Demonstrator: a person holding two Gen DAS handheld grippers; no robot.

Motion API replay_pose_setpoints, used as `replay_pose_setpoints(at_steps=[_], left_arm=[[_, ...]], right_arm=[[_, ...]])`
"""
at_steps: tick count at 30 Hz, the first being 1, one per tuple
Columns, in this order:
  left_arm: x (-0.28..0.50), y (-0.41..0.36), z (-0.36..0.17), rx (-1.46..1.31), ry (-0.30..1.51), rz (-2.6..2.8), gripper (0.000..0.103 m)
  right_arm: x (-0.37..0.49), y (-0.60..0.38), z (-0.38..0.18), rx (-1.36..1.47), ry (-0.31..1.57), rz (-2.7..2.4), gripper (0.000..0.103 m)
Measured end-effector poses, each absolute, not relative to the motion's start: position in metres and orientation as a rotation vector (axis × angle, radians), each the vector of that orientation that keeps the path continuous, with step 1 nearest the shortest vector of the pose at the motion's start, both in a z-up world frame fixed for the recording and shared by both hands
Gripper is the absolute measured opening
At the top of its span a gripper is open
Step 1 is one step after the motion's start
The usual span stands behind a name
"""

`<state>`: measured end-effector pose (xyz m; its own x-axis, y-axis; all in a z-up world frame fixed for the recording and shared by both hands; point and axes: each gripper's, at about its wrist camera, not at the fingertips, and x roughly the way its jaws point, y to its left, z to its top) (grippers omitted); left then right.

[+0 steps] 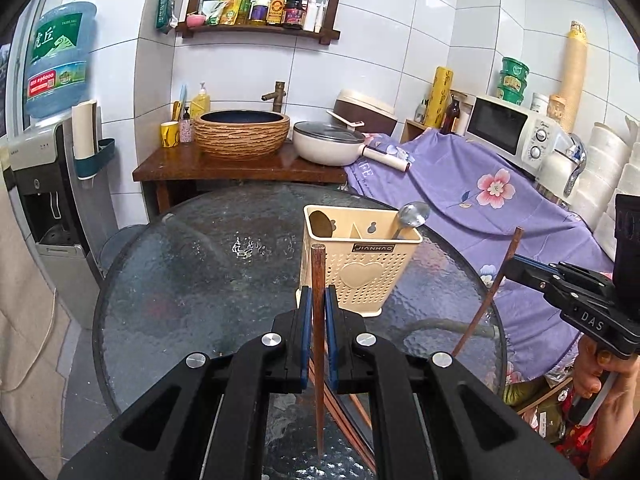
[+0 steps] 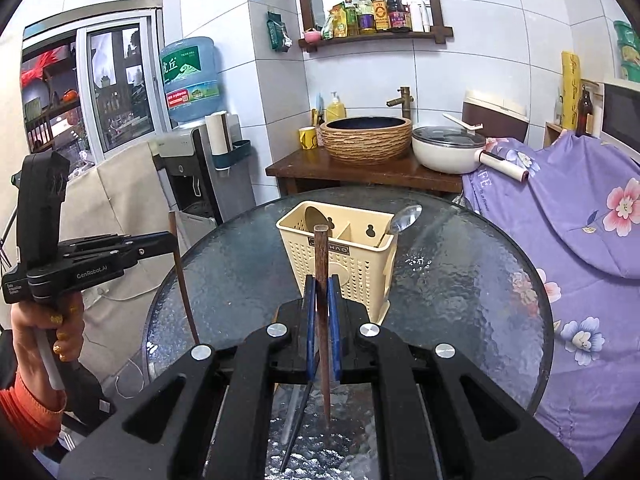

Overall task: Organize utensils
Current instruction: 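Lift the chopstick in the right gripper into the holder while the left gripper carries its chopstick there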

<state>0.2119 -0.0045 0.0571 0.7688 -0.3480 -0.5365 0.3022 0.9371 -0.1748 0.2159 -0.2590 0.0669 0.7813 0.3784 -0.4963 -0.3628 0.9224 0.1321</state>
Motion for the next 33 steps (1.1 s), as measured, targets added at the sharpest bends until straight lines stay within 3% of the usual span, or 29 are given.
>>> replay_pose_setpoints(at_steps=[12, 26, 33], left_arm=[[0.221, -0.011, 0.101, -0.075, 0.524, -0.372, 0.007], [0.286, -0.037, 0.21, -0.105, 0.402, -0.361, 0.007], [0.326, -0.055, 0.193, -0.096, 0.432, -0.308, 0.007]], right_arm=[[0.234, -0.257, 0.098, 0.045, 0.494, 0.406, 0.007], [0.299, -0.257, 0.22, 0.095, 0.317, 0.32, 0.007], [0.338, -0.247, 0.192, 0.079, 0.35, 0.242, 0.007]])
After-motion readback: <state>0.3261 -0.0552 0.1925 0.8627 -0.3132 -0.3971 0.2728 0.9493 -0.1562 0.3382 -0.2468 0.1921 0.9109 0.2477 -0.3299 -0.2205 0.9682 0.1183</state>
